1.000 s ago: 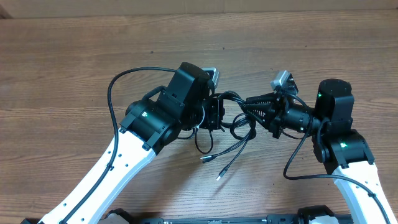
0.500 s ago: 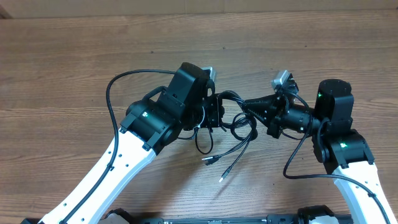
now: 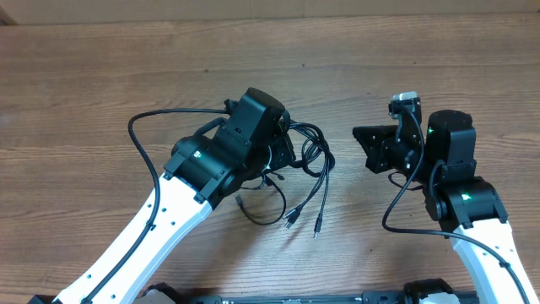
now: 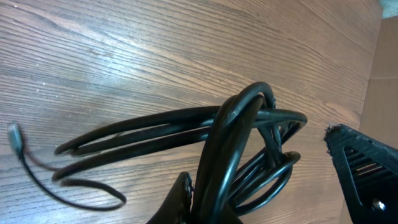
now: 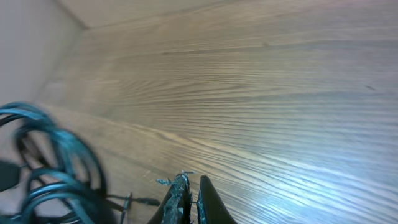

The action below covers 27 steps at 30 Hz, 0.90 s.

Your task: Untangle cables

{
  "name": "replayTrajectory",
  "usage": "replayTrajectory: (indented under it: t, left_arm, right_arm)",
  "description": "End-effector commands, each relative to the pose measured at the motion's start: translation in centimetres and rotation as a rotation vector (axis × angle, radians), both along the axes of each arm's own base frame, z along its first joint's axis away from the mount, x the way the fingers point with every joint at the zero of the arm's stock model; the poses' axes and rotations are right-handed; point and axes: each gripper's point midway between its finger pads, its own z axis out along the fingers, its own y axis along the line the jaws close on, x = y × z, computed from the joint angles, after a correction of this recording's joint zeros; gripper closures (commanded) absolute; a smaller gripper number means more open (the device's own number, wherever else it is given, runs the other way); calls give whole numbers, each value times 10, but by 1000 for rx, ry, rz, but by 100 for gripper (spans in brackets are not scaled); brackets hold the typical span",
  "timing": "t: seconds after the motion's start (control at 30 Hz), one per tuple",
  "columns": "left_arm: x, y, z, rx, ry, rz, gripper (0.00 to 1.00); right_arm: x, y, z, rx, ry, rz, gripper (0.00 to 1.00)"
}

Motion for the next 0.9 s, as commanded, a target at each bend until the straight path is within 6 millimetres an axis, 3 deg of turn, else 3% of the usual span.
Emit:
replayTrajectory:
  t: [0.0,0.1,0.13,0.3,0.47,0.6,0.87]
  left_arm:
    - [5,1,6,22,-46,-31,96]
    - [2,-2,7,42,-72,-115,96]
    - [1,-3,7,48,-80,-137,96]
    - [-5,-10,8,47,-99,-241,96]
    - [-12,-27,16,-21,-118,-337,96]
    - [-18,-38,22,-75,-128,-405,96]
    - [-18,-40,24,-83,-137,-415,96]
  right_arm:
    - [8,-7,11,-14,-33,-49,96]
    - [2,9,21,-12,-107,90,96]
    - [0,13,23,-12,-124,122,91]
    - [-24,45,48,24,-304,426,50]
    - [-37,55,54,33,-372,541,43]
    - [-37,55,54,21,-387,549,47]
    - [-38,54,53,22,-381,548,87]
